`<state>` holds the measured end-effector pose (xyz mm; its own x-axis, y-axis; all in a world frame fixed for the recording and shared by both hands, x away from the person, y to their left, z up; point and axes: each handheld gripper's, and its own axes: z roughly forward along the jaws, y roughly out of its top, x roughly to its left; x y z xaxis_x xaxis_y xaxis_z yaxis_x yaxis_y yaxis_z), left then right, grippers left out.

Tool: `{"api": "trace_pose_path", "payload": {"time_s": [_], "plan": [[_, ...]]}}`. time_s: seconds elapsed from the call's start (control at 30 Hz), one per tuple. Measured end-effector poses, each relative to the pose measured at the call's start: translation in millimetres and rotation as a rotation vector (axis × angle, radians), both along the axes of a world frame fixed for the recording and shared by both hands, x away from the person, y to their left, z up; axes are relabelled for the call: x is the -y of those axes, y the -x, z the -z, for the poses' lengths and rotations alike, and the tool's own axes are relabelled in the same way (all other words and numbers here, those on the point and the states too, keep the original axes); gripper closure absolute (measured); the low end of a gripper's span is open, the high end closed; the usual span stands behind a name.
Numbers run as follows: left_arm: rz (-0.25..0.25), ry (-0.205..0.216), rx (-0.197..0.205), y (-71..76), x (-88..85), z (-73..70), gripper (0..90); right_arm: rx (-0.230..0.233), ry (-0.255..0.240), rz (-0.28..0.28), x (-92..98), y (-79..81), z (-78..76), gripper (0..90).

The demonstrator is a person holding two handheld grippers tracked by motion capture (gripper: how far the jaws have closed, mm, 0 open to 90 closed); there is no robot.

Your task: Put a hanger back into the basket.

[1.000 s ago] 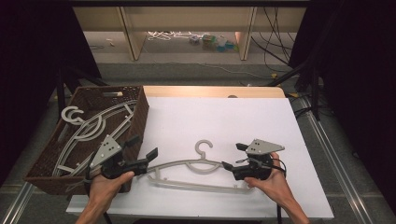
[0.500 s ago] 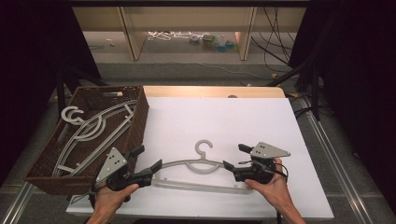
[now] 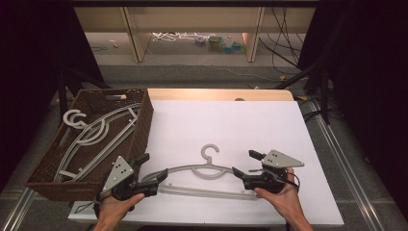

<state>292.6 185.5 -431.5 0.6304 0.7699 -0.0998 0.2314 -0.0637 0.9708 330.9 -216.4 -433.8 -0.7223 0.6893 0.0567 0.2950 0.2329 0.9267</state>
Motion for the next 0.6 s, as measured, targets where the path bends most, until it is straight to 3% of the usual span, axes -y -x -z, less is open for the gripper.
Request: {"api": "trace_pose_path", "payload": {"time_s": [0.23, 0.43, 0.6], "plan": [[0.007, -0.002, 0.006, -0.3, 0.9, 1.2, 17.2, -0.021, 0.025, -0.012, -1.9, -4.8, 2.2, 16.5], [0.016, -0.009, 0.013, 0.7, 2.1, 1.5, 17.4, -0.03, 0.103, -0.025, -5.2, -13.8, 1.0, 16.9], [0.016, -0.017, 0.016, 1.8, 1.4, 1.4, 17.4, -0.069, 0.168, -0.063, -9.6, -21.4, 2.4, 18.0]]}}
